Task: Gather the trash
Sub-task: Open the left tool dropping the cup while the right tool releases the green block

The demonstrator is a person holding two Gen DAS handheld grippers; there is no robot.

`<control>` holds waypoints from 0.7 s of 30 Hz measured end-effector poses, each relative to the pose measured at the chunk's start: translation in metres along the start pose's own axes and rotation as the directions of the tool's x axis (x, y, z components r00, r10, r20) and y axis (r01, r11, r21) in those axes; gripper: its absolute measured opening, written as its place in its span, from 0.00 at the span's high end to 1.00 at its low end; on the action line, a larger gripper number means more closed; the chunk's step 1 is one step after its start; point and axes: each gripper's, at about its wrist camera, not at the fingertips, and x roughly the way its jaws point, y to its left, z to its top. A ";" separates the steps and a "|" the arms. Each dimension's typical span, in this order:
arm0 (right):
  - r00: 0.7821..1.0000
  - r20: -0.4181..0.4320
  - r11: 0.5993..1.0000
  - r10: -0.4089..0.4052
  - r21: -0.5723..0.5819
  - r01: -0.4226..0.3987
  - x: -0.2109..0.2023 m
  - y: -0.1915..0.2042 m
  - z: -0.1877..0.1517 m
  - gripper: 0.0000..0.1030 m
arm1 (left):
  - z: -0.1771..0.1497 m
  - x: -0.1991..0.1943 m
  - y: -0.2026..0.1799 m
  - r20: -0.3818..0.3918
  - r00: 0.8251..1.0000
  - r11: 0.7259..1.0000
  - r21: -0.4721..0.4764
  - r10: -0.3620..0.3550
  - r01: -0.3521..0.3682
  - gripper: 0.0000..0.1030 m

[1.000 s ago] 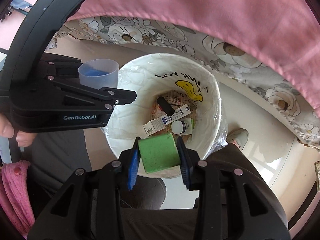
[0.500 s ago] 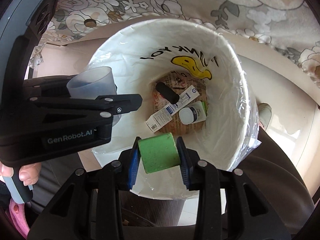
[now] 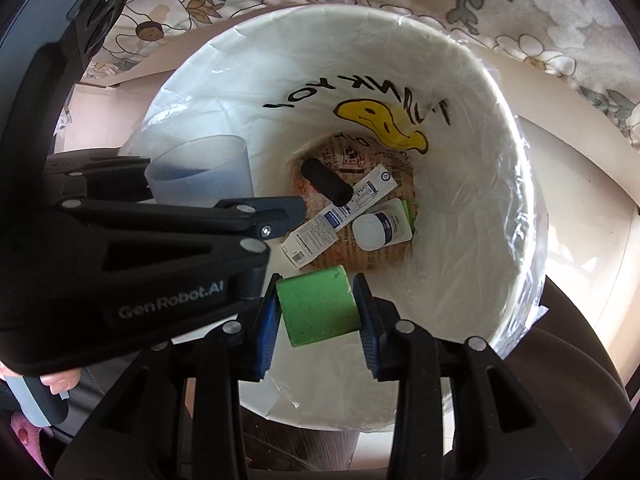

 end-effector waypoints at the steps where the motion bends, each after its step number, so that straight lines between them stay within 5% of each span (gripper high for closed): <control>1: 1.000 0.005 1.000 -0.018 -0.002 0.018 0.000 0.000 0.000 0.64 | 0.000 0.001 -0.001 -0.004 1.000 1.000 0.001 0.004 -0.004 0.53; 4: 1.000 -0.003 1.000 -0.021 0.012 0.021 0.001 -0.004 0.003 0.56 | 0.002 0.002 -0.002 -0.007 1.000 1.000 0.000 -0.001 0.001 0.51; 6: 1.000 -0.003 0.999 -0.018 0.031 0.019 0.002 -0.008 0.004 0.42 | 0.002 0.000 -0.003 0.005 1.000 1.000 0.004 0.007 -0.007 0.35; 21: 0.999 0.024 0.999 -0.033 0.031 0.032 -0.013 -0.009 -0.002 0.41 | -0.005 -0.007 -0.006 0.014 0.999 0.999 0.030 0.036 -0.036 0.35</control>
